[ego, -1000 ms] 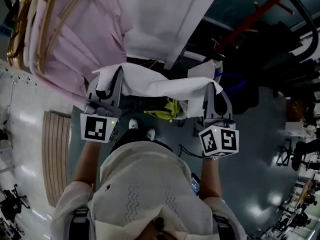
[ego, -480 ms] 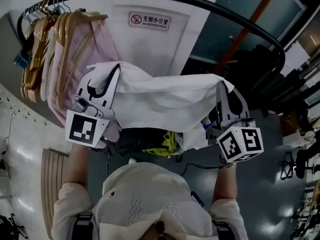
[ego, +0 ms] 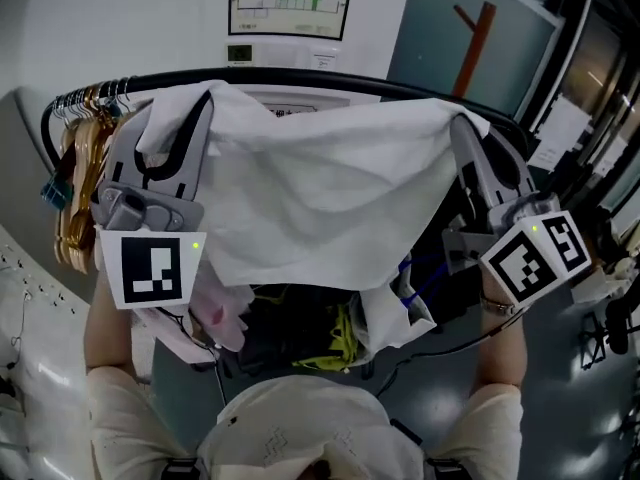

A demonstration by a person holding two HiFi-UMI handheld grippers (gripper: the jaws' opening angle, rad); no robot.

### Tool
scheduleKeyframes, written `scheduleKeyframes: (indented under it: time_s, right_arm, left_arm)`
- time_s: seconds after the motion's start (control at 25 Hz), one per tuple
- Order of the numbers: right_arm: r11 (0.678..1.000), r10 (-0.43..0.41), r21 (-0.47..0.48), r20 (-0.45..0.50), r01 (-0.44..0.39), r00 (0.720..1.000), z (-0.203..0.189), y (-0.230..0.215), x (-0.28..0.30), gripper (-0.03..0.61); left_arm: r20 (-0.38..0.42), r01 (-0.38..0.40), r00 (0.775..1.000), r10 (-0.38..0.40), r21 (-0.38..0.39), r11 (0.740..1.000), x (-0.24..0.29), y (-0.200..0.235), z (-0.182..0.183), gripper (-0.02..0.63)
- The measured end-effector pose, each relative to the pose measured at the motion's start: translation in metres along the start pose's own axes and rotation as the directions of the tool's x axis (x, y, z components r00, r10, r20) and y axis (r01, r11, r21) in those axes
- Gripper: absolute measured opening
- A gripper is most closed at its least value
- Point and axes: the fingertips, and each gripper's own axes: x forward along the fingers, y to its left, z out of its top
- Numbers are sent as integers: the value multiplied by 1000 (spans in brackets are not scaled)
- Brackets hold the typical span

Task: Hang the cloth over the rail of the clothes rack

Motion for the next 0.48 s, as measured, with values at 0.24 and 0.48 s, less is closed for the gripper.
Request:
scheduleKeyframes:
  time_s: [0.24, 0.48]
  right_arm:
    - [967, -3, -255, -22, -3, 1000, 43, -11, 50, 25]
    - [945, -13, -326, -26, 4, 1000, 92, -30, 93, 25]
  left_arm:
    - [16, 11, 1000, -13, 150, 989, 40, 38, -2, 15]
    - [25, -28, 999, 22, 279, 960, 87, 72, 1, 16]
